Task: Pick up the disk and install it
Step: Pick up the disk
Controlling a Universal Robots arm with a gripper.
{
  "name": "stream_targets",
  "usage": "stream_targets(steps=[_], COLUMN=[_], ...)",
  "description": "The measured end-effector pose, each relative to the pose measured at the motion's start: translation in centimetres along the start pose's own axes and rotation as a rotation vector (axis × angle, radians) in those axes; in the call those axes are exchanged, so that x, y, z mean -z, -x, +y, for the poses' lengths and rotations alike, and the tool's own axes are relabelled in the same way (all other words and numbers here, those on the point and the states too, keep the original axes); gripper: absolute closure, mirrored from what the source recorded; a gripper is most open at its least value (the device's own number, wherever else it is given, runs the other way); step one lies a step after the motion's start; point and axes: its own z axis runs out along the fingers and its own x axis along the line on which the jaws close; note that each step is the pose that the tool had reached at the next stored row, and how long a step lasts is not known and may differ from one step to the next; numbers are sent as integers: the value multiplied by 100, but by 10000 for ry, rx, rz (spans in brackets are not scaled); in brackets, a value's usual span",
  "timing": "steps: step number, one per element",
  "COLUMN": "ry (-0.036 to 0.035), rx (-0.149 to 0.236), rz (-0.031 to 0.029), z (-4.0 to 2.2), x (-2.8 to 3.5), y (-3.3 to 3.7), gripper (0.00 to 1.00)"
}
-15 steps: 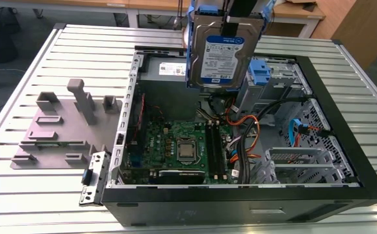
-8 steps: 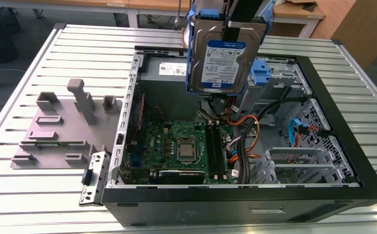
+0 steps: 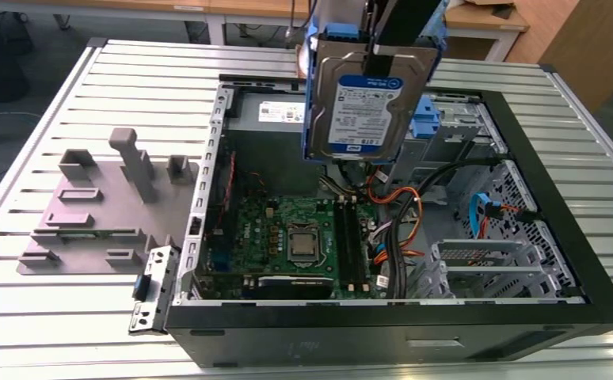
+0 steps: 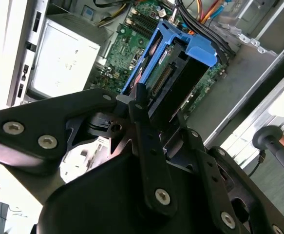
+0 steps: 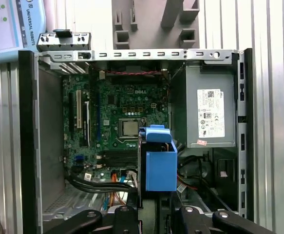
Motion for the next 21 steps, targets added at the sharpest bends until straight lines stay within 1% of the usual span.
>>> stream_targets(steps=[14,21], ry=[-2,-2], rx=[-57,-82], rz=[4,9], z=[-14,-19], x=[6,8], y=[-256,-365], gripper=[65,65])
